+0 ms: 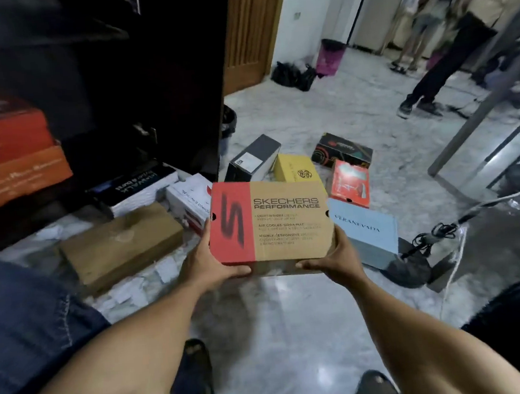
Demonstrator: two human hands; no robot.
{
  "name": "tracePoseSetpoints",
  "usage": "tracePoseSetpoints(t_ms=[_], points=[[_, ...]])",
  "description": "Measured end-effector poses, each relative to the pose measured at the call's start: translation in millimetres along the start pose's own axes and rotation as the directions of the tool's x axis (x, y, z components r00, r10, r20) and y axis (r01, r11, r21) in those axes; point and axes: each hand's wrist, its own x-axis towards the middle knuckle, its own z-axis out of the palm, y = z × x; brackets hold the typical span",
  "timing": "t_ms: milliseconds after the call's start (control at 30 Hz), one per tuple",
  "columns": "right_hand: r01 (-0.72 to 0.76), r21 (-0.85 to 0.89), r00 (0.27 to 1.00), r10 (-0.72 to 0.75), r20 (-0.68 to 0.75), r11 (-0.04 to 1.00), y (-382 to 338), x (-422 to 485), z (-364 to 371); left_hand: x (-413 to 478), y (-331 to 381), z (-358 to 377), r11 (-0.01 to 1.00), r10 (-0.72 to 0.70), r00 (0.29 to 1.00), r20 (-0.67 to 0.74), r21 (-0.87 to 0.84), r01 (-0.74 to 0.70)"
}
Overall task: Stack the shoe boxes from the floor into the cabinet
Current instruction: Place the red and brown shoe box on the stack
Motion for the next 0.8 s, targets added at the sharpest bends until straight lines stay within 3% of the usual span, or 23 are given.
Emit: tracePoseSetpoints(t_ms=[100, 267, 467, 633, 800], points=[[0.038, -0.046, 0.999, -0.037, 0.027, 0.998, -52, 20, 15, -6, 14, -49, 0.998, 0.005, 0.994, -0.110, -0.060, -0.012], [0.207, -0.059, 0.965, -0.193, 0.178, 0.977, -139, 58, 49, -29, 21, -130, 0.996, -0.086, 0.948, -0.307, 0.003, 0.091], [0.380, 0.026, 0.869, -0.366, 0.333, 0.925, -225, 82, 117, -59, 35, -227, 0.973, -0.148, 0.838, -0.525, 0.075, 0.219], [0.408, 0.109, 0.815, -0.415, 0.404, 0.906, -272, 112, 176, -45, 43, -290, 0.968, -0.113, 0.764, -0.635, 0.104, 0.230], [0.508, 0.186, 0.741, -0.537, 0.402, 0.841, -315, 167, 252, 8, 22, -340, 0.982, -0.138, 0.747, -0.650, 0.007, 0.187]])
